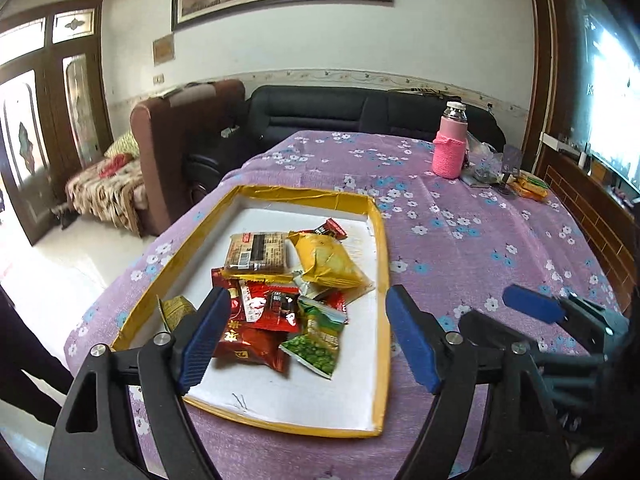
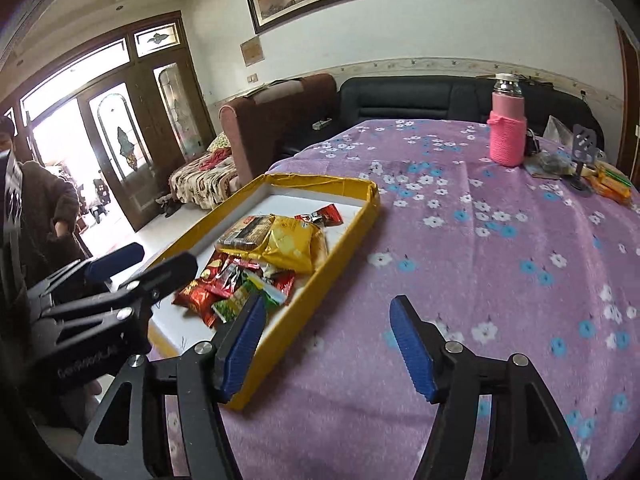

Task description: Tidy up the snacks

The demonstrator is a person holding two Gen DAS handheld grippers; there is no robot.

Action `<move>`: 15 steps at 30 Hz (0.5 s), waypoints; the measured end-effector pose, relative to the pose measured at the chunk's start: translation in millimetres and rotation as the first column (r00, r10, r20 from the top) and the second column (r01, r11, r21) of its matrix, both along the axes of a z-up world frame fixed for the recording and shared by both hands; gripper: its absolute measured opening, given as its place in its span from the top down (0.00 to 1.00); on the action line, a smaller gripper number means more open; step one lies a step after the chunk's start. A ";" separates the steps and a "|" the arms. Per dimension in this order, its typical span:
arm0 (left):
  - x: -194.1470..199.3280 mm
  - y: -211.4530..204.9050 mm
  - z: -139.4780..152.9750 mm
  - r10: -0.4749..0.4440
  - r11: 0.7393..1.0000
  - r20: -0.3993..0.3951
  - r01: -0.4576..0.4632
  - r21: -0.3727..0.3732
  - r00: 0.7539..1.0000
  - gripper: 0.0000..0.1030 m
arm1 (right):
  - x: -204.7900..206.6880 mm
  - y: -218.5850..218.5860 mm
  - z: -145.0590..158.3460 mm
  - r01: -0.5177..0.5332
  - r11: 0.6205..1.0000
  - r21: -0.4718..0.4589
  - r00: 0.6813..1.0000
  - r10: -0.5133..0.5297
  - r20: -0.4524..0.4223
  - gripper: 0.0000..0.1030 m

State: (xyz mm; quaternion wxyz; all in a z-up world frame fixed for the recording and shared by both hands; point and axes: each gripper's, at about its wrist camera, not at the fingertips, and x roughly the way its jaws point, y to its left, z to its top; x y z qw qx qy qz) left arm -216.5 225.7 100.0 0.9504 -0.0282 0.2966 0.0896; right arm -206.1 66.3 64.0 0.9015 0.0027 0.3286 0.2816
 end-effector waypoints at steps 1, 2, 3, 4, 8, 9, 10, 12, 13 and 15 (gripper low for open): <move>-1.6 -3.6 2.0 0.000 1.000 0.004 0.000 0.011 1.000 0.19 | -4.9 -4.9 0.0 0.003 1.000 0.003 1.000 -0.003 0.007 0.36; -3.0 -6.4 3.0 0.000 1.000 0.006 0.000 0.017 1.000 0.19 | -7.4 -7.6 -0.2 0.005 1.000 0.004 1.000 -0.006 0.012 0.35; -4.5 -8.9 4.3 0.001 1.000 0.008 -0.001 0.024 1.000 0.19 | -11.2 -11.4 0.3 0.009 1.000 0.005 1.000 -0.009 0.018 0.35; -6.1 -10.7 5.6 0.002 1.000 0.010 -0.002 0.028 1.000 0.19 | -12.9 -14.0 0.4 0.012 1.000 0.009 1.000 -0.012 0.021 0.35; -10.6 -16.3 10.1 0.000 0.999 0.017 -0.001 0.040 1.000 0.19 | -21.4 -24.5 3.0 0.024 1.000 0.018 0.999 -0.024 0.029 0.34; -11.7 -17.4 10.6 0.000 0.999 0.019 -0.001 0.042 1.000 0.19 | -22.6 -26.2 3.3 0.027 0.999 0.019 0.999 -0.028 0.031 0.34; -13.0 -18.0 11.5 -0.001 0.999 0.020 0.000 0.043 1.000 0.19 | -22.5 -27.8 3.9 0.030 0.999 0.022 0.999 -0.031 0.032 0.34; -14.8 -20.9 11.8 0.002 0.999 0.023 -0.003 0.046 1.000 0.19 | -24.5 -30.4 5.3 0.034 0.999 0.027 0.999 -0.035 0.034 0.34; -16.0 -21.4 12.2 0.003 0.999 0.024 -0.004 0.046 1.000 0.19 | -27.1 -31.4 6.3 0.034 0.999 0.026 0.999 -0.035 0.036 0.34; -18.4 -22.4 13.7 0.002 0.999 0.029 -0.004 0.049 1.000 0.19 | -29.7 -30.9 7.1 0.032 0.999 0.022 0.999 -0.032 0.039 0.34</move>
